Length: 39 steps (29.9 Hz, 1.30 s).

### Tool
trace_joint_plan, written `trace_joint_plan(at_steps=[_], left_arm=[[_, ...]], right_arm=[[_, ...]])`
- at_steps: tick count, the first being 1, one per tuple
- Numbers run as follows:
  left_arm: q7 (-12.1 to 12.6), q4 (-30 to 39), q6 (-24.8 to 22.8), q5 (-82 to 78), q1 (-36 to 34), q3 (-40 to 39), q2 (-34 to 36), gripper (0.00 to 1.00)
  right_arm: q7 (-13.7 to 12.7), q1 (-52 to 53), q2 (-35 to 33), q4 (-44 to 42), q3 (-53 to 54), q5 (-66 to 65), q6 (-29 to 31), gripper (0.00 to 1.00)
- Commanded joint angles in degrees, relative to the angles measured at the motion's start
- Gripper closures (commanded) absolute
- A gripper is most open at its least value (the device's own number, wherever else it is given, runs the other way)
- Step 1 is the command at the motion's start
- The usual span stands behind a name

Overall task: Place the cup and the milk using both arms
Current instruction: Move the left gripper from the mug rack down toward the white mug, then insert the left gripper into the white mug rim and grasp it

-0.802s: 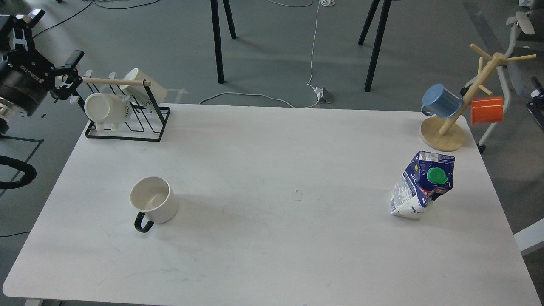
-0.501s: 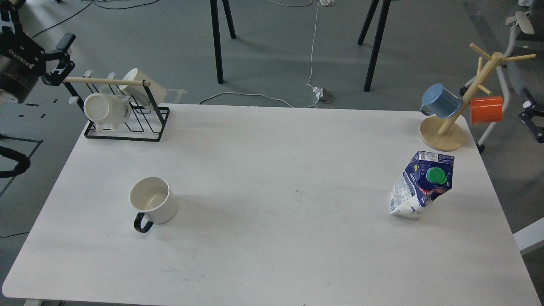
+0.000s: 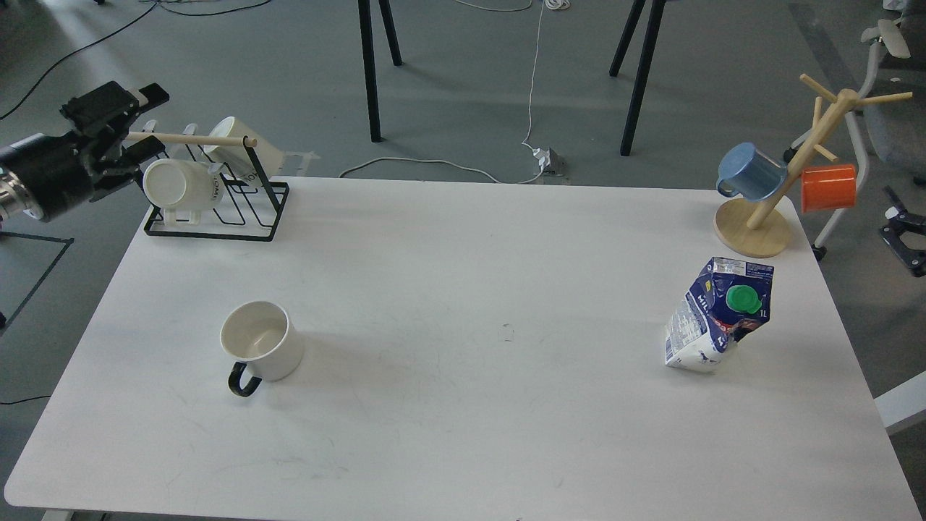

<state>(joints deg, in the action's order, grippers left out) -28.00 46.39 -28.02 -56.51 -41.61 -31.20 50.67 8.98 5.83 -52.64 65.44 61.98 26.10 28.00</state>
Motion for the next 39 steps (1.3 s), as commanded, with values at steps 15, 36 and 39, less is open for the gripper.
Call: trace_joint_plan(at_steps=[15,36,39], left_arm=[[0.0,11.4,0.0,-32.1,9.0,3.6,0.2,0.01],[0.0,8.1,4.2,-36.4,12.6,4.3,-5.1,0.15],[0.0,8.1,6.0,-36.5,13.6,4.4,-6.2,0.15]], right_arm=[[0.3,-5.4,0.6,-0.9,0.1,0.0,0.0,0.04],[0.3,-6.5,0.7,-1.3,0.1,0.0,0.0,0.04],[0.3,-6.8,0.7,-1.3,0.1,0.1,0.0,0.04]])
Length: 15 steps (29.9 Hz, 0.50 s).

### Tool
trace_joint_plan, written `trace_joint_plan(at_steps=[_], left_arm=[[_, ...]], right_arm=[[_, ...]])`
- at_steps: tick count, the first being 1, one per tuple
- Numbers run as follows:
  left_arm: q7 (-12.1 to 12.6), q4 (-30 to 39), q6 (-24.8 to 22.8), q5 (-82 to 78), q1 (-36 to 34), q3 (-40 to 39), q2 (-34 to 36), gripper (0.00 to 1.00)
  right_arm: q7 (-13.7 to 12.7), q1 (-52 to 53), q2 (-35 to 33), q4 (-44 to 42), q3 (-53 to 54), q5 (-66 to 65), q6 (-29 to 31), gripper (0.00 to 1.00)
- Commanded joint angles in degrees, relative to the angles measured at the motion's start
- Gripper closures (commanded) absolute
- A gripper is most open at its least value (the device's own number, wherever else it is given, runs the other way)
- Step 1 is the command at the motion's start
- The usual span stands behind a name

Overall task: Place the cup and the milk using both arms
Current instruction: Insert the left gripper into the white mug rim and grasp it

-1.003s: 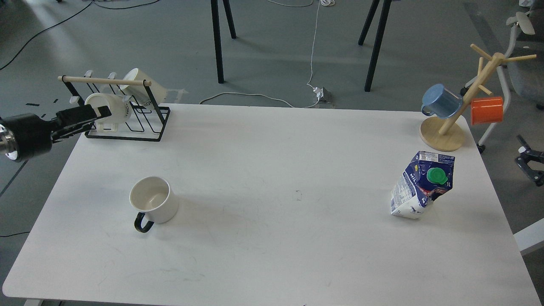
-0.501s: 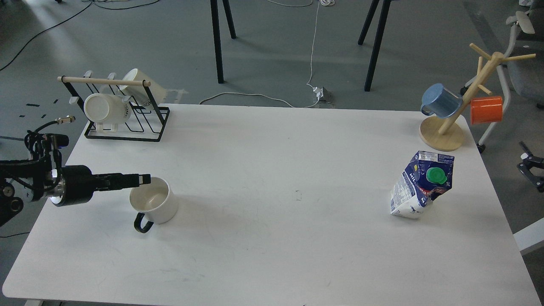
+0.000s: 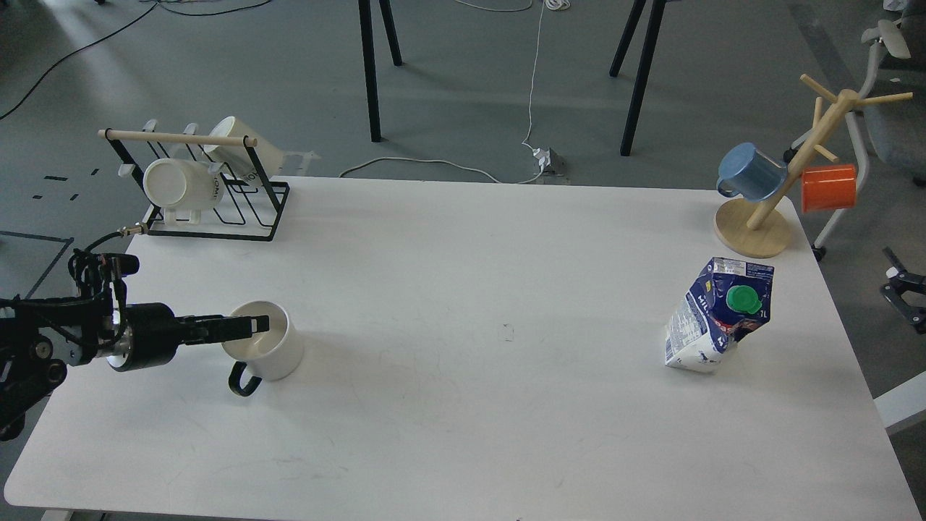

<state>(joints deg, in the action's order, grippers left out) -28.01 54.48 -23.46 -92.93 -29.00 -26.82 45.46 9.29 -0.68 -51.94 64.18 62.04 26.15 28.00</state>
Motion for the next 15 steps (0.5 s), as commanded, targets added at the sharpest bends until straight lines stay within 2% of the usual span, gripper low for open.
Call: trace_joint_plan(at_steps=[1,3,6,8,10,12,15], left_arm=[[0.0,0.0,1.7,-0.1,1.4,0.0,-1.3,0.16],[0.0,0.0,1.9,-0.4,1.8,0.0,-1.8,0.19],[0.0,0.0,2.2,-2.1,1.8,0.0,-2.0,0.30],[0.0,-0.1,2.4,-3.7,1.8,-0.1,-2.0,0.44],[0.0,-0.2,2.9,-5.6,1.8,-0.1,-2.0,0.64],[0.0,-0.6,5.2,-6.7,1.9,-0.1,-2.1,0.97],[0.0,-1.3,9.0,-6.7,2.1,0.0,-2.7,1.00]], right_arm=[[0.0,-0.5,0.0,0.0,0.0,0.0,0.0,0.04],[0.0,-0.5,0.0,0.0,0.0,0.0,0.0,0.04],[0.0,-0.5,0.0,0.0,0.0,0.0,0.0,0.04],[0.0,-0.5,0.0,0.0,0.0,0.0,0.0,0.04],[0.0,-0.5,0.0,-0.1,0.0,0.0,0.0,0.04],[0.1,-0.5,0.0,-0.1,0.0,0.0,0.0,0.04],[0.2,-0.9,0.0,-0.1,0.0,0.0,0.0,0.04]])
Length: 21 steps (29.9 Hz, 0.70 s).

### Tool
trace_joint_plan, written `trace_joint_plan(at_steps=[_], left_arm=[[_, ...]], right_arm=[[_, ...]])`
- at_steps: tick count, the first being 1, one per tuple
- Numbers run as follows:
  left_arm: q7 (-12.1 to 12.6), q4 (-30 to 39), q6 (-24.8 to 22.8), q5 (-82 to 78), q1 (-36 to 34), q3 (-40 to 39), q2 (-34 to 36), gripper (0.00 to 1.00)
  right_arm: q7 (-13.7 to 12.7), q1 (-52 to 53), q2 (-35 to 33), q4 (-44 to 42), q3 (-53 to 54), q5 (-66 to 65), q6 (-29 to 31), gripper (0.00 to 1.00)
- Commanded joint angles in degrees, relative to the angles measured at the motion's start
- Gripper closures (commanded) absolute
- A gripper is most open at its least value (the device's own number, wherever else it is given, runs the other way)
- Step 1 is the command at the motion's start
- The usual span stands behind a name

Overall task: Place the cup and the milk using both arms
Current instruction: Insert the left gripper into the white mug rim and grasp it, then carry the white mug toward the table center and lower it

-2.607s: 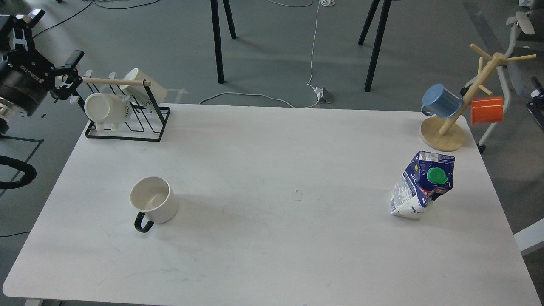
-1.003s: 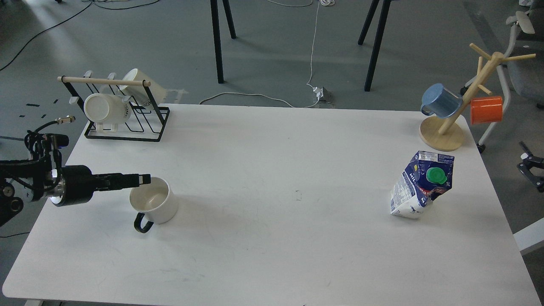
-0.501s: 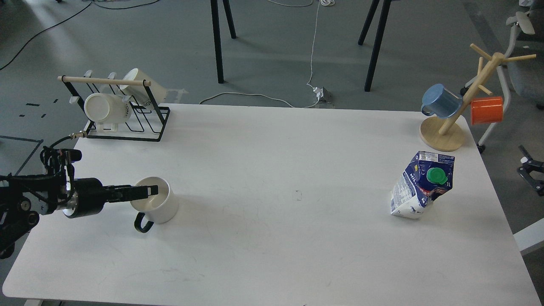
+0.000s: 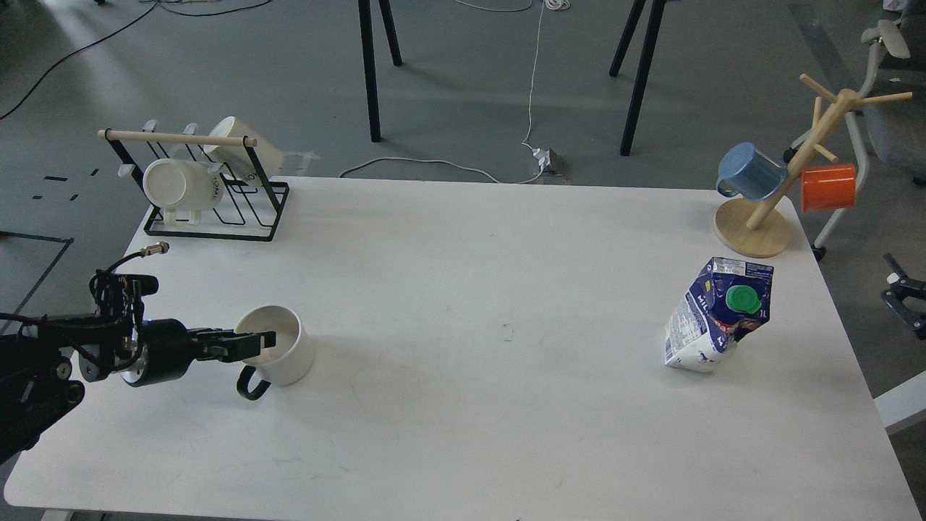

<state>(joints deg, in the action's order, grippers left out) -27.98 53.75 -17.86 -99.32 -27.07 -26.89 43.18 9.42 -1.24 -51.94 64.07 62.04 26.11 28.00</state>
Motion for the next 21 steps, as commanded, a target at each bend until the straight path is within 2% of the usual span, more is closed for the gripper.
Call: trace_joint_plan(at_steps=[1,11,15,18,21], left_arm=[[0.0,-0.7,4.0,-0.3,0.2,0.1,-0.5,1.00],[0.0,0.3,4.1,-0.3,0.1,-0.5,-0.7,1.00],[0.0,6.9,3.4,1.8,-0.4,-2.7,-0.8,1.00],[0.0,11.5,1.5,9.7,-0.4,-5.4,-4.0,1.00],[0.0,10.4,0.7,13.1,-1.2,-5.1,-7.7,1.00]], right_arm=[[0.1,-0.5,0.0,0.0,0.0,0.0,0.0,0.04],[0.2,-1.2,0.0,-0.4,0.0,0.0,0.0,0.04],[0.2,-1.1,0.1,-0.8,0.1,0.1,0.0,0.04],[0.3,-1.2,0.1,-0.8,0.1,0.1,0.0,0.04],[0.3,-1.2,0.1,-1.0,0.1,0.3,0.0,0.04]])
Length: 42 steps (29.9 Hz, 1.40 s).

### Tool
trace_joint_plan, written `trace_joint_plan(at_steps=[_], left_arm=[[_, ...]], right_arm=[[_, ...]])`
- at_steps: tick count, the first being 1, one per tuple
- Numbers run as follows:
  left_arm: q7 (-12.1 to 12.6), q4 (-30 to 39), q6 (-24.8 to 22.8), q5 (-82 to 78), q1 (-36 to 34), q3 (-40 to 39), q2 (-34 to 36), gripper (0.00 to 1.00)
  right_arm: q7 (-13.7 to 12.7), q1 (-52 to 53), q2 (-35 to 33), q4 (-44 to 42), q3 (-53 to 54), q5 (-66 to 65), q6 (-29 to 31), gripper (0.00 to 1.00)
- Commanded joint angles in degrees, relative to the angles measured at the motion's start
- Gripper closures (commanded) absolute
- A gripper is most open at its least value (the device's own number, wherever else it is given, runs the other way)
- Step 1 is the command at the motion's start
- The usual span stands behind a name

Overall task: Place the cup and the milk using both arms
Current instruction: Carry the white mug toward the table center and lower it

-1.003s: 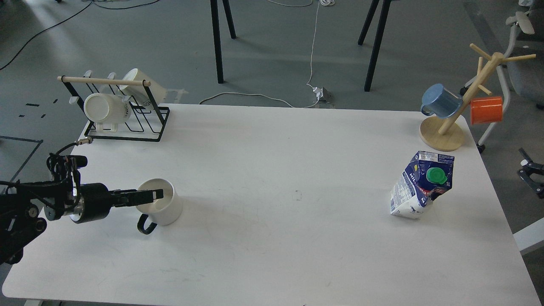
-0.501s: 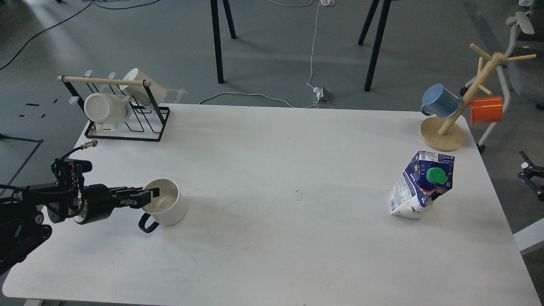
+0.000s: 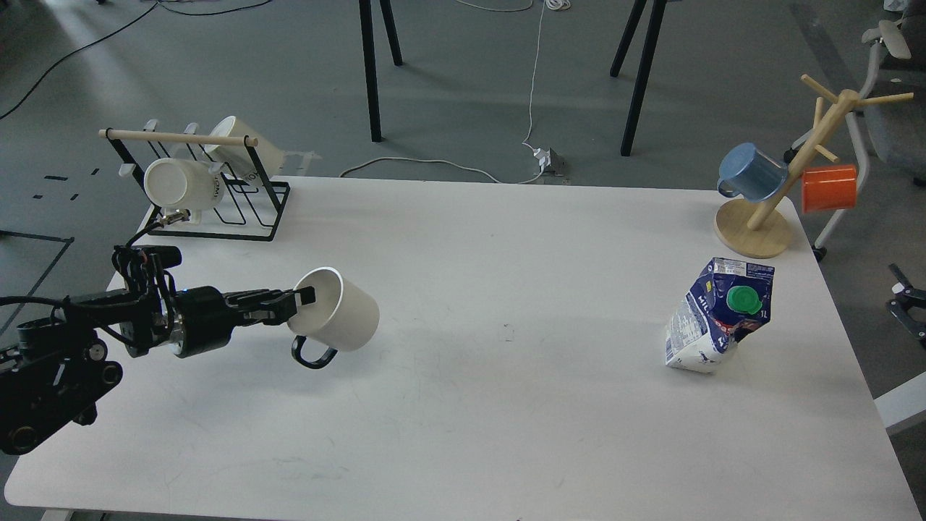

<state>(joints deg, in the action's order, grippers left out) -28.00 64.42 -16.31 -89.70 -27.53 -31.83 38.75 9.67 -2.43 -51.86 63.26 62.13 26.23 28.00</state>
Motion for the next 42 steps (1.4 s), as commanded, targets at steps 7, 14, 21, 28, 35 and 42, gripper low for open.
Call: trace_joint_plan(at_steps=[7,14,21,28,35,42], left_arm=[[0.0,-6.7,-0.6,3.0,-3.2,3.3,-11.7,1.00],[0.0,-12.7,-0.1,1.7,-7.3,11.6,-16.9,1.00],[0.0,-12.7,-0.8,-3.8,-8.2,13.6,-16.0,0.98],[0.0,-12.8,-0.7,-4.1,-8.1,13.7,-15.4,0.95],[0.0,-12.7,-0.9,-3.8,-8.1,13.7,-15.2,0.92],[0.0,-12.7,-0.9,-3.9,-7.9,13.7,-15.5,0.87]], right_arm=[[0.0,-0.1,0.0,-2.4,-0.1,0.3,0.0,0.04],[0.0,-0.3,0.5,-2.5,0.1,0.3,0.0,0.04],[0.0,-0.3,0.9,-2.5,0.1,0.2,0.0,0.04],[0.0,-0.3,1.2,-2.5,0.0,0.2,0.0,0.04],[-0.1,-0.3,1.1,-2.4,0.0,0.2,0.0,0.04],[-0.1,-0.5,2.0,-2.5,-0.2,0.2,0.0,0.04]])
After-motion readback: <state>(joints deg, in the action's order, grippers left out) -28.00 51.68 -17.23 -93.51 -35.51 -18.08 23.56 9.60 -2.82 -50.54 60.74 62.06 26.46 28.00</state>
